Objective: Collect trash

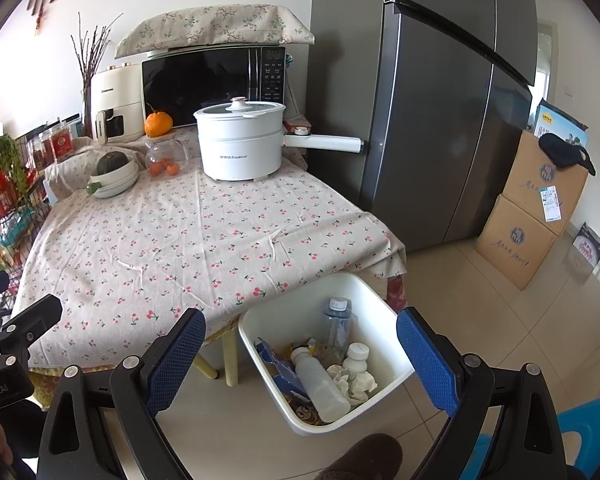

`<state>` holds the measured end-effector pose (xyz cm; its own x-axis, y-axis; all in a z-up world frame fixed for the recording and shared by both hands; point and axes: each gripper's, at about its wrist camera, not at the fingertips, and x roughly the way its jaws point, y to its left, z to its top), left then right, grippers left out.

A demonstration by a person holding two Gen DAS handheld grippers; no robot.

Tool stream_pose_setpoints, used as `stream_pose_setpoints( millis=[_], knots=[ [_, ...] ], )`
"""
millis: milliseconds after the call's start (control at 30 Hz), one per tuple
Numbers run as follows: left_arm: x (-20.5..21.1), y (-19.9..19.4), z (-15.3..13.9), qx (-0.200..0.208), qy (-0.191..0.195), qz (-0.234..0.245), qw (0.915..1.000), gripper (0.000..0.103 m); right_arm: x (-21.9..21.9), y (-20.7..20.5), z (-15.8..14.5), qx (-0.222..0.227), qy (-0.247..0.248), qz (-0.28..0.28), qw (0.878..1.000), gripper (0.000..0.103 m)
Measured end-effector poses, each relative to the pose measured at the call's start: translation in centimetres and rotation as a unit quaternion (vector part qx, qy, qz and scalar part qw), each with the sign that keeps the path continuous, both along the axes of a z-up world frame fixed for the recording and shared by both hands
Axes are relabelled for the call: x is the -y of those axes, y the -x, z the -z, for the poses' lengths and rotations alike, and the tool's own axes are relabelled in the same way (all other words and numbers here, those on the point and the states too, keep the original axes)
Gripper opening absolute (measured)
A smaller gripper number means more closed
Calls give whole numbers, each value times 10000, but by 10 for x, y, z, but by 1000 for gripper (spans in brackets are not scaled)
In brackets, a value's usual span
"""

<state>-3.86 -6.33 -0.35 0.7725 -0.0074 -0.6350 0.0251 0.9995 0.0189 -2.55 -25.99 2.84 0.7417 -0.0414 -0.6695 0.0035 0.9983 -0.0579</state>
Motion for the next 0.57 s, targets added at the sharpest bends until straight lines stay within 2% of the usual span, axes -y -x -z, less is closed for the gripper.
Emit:
stream_pose_setpoints(
  millis=[567],
  knots=[
    [-3, -1, 3, -138, 66, 61, 9999, 102, 0, 0, 1, -32, -15, 3, 10000, 98]
  ],
)
